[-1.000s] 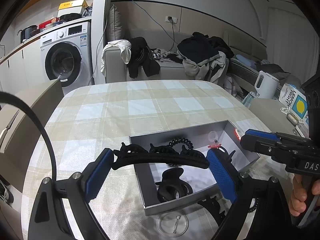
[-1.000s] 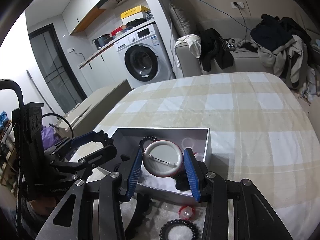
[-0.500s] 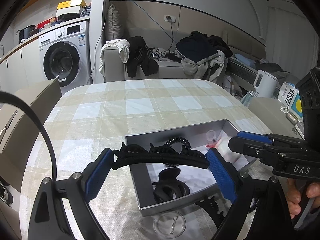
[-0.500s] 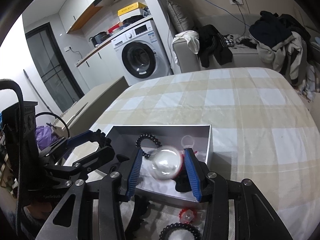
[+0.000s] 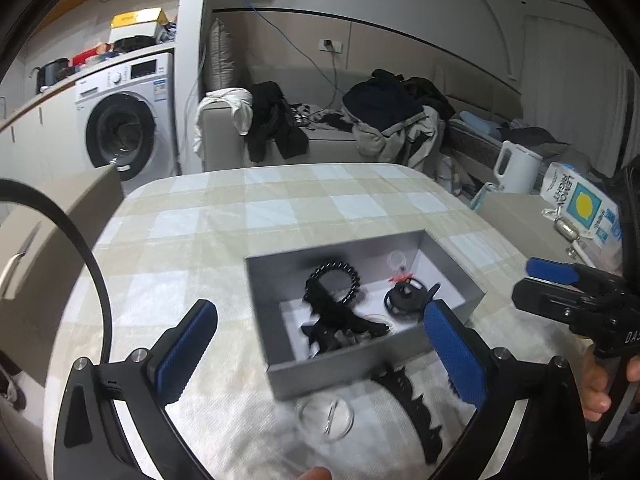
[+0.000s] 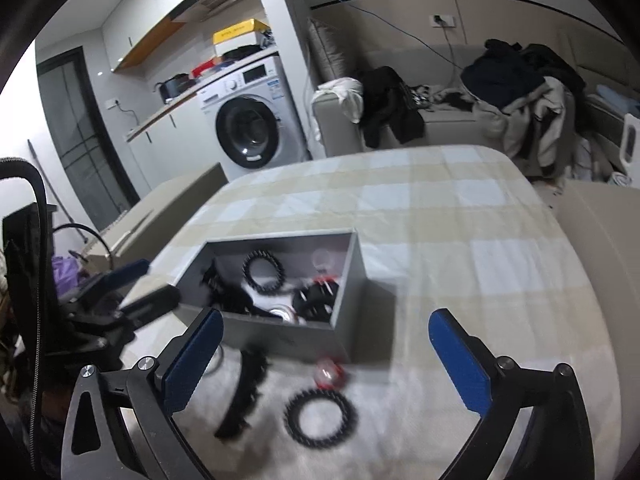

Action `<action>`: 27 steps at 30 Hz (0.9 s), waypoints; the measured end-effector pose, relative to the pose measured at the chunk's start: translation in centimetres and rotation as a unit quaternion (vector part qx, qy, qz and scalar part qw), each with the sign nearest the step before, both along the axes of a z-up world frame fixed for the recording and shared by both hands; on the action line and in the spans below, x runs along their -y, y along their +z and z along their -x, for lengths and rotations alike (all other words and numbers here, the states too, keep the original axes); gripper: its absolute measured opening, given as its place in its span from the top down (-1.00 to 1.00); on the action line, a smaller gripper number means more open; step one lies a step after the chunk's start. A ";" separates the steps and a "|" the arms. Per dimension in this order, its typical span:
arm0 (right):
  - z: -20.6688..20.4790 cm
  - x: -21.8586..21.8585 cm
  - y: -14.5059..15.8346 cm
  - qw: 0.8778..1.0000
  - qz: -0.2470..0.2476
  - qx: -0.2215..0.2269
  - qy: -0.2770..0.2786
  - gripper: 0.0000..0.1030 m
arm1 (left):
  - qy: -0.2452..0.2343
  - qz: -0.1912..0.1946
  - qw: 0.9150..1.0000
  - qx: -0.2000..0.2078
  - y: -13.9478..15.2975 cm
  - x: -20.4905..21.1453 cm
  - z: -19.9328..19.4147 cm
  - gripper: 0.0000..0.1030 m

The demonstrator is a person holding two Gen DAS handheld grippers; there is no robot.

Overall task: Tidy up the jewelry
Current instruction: 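Move the right tool to the black beaded bracelet and close around it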

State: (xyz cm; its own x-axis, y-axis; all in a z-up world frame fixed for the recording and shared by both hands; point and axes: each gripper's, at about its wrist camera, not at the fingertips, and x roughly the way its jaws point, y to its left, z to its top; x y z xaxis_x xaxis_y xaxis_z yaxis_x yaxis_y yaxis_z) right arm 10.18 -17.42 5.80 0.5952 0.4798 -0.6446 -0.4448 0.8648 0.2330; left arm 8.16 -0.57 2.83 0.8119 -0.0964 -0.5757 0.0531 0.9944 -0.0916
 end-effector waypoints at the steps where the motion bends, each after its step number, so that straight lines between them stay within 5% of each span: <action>1: 0.2 0.1 -0.2 1.000 0.005 -0.005 -0.003 -1.00 | 0.001 -0.002 1.000 0.000 0.0 0.1 0.3 -0.96; 27: 3.1 -1.6 -3.2 0.996 0.049 -0.050 0.047 -0.96 | 0.015 0.001 0.999 -0.029 -1.8 0.5 3.0 -0.97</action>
